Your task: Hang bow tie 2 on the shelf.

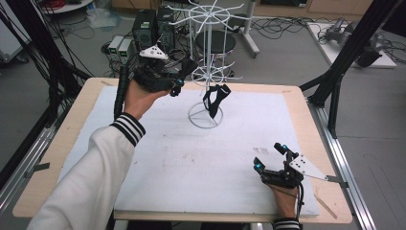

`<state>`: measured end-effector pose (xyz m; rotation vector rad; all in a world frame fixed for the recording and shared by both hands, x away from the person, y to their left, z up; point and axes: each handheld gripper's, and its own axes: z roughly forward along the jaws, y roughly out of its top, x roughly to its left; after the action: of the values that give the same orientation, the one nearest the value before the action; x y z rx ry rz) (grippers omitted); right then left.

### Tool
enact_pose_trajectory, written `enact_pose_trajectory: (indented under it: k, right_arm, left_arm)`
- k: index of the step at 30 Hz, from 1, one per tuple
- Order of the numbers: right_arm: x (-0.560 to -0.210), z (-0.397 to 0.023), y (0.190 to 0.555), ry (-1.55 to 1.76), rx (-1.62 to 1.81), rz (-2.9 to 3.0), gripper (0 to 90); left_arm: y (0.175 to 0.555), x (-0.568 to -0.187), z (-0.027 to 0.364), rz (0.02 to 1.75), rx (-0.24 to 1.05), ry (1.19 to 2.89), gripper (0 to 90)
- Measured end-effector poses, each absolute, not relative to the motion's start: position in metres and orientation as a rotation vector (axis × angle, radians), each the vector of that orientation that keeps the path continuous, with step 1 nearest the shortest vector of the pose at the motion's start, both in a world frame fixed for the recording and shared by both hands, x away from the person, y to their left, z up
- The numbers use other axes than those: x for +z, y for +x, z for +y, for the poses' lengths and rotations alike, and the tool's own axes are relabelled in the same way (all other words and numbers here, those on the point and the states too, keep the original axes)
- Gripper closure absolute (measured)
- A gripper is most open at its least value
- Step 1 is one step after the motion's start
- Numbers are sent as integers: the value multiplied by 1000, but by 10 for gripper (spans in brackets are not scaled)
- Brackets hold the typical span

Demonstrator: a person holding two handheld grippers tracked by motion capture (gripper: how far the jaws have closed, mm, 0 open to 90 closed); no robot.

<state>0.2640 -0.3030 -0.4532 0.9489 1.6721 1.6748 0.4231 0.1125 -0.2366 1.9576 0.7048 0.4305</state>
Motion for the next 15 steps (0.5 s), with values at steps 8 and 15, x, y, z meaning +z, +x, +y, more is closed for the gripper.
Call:
enact_pose_trajectory:
  k: [8, 15]
  right_arm:
    - [-453, -303, 264, 956, 1678, 1670, 14]
    - [-453, -303, 264, 958, 1681, 1664, 14]
  left_arm:
    - [425, -240, 102, 700, 437, 1976, 756]
    - [428, -243, 94, 712, 431, 1986, 756]
